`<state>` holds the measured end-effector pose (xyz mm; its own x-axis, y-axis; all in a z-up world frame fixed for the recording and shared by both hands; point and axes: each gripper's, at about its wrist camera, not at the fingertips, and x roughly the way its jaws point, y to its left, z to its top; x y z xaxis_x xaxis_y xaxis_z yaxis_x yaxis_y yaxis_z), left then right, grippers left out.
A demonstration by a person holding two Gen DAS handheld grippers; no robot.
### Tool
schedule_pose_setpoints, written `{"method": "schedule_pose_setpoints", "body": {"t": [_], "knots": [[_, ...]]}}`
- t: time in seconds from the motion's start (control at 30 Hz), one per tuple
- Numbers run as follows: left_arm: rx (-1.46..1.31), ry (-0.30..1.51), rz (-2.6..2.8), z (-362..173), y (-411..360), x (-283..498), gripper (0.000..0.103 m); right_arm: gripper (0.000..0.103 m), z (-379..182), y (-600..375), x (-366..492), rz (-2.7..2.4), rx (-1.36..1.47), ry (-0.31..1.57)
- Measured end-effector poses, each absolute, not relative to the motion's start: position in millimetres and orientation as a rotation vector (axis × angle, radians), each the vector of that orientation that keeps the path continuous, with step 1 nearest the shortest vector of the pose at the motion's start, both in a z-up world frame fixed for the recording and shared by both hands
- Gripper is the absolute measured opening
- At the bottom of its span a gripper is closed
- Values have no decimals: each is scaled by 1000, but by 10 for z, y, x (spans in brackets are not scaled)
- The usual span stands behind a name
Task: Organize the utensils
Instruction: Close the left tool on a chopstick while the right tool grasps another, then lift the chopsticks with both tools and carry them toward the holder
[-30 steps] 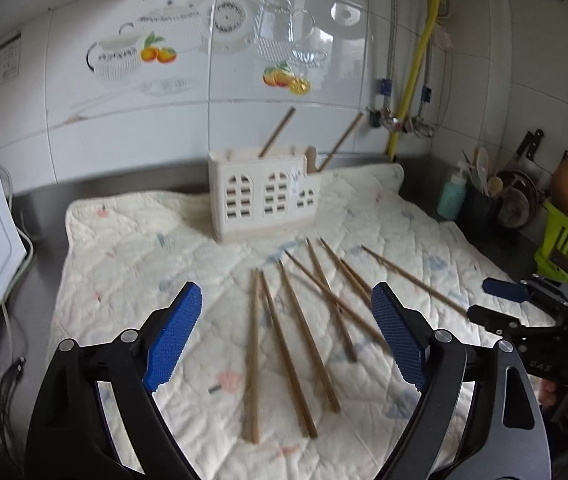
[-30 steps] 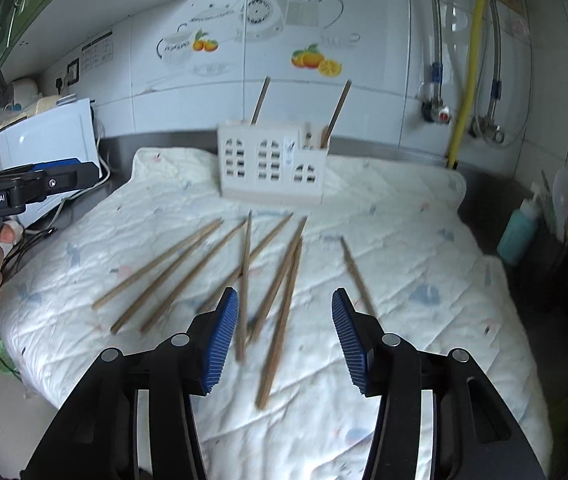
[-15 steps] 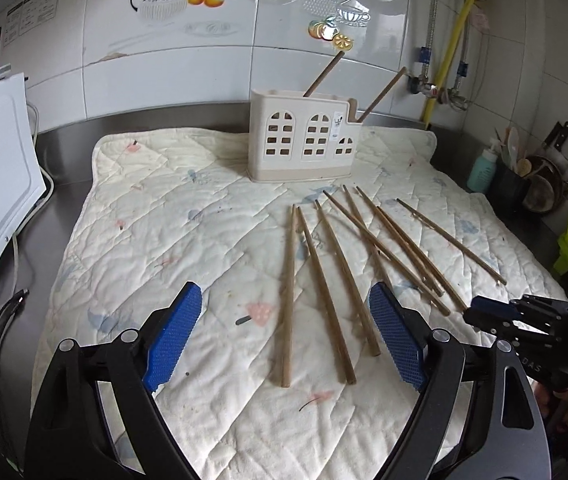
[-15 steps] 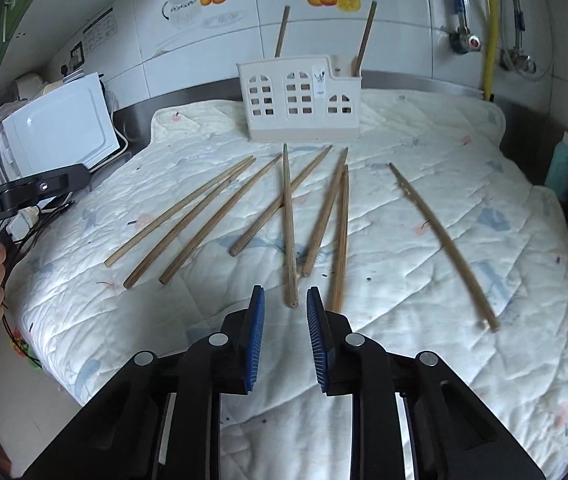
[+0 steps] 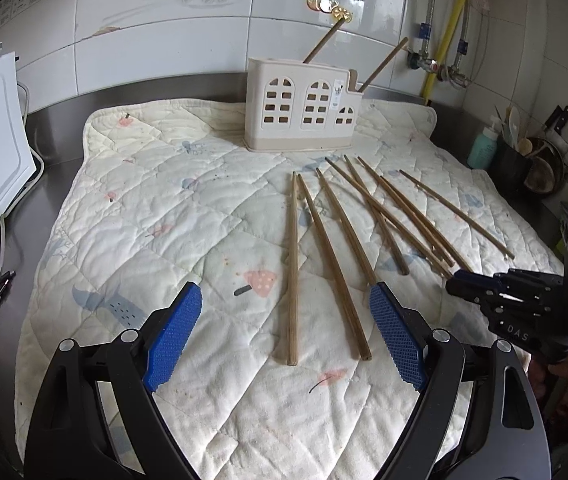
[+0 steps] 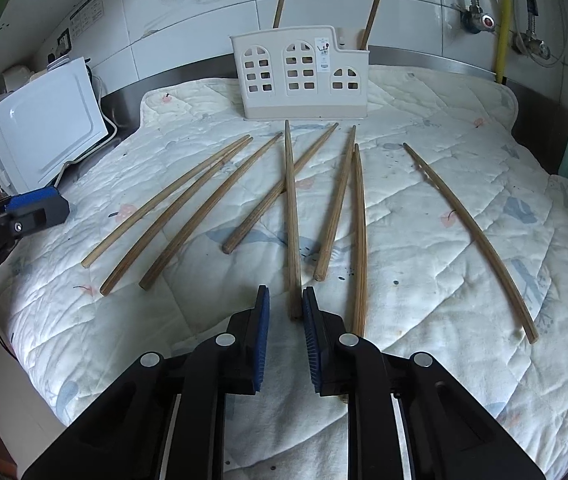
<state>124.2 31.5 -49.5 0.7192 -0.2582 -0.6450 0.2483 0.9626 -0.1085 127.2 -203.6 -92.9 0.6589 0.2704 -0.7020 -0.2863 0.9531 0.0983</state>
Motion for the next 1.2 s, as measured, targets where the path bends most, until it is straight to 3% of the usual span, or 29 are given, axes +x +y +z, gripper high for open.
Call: {"method": "schedule_pose_setpoints", "body": {"t": [0.13, 0.3, 0.67, 0.97, 1.1, 1.2], "knots": [[-14, 731, -285, -565, 312, 1260, 84, 10, -951, -2032, 1320, 299, -13, 795], [-3, 764, -298, -676, 262, 1284, 61, 6, -934, -1994, 1301, 285, -30, 776], [6, 798, -312, -817, 194, 1346, 29, 6, -609, -1982, 1180, 302, -3, 687], [-9, 836, -301, -937, 199, 1359, 20, 6, -326, -1990, 1129, 321, 14, 617], [-1, 832, -289, -940, 200, 1361, 9, 6, -259, -1994, 1129, 324, 17, 603], [-14, 833, -269, -923, 236, 1373, 6, 6, -170, -2028, 1145, 329, 30, 588]]}}
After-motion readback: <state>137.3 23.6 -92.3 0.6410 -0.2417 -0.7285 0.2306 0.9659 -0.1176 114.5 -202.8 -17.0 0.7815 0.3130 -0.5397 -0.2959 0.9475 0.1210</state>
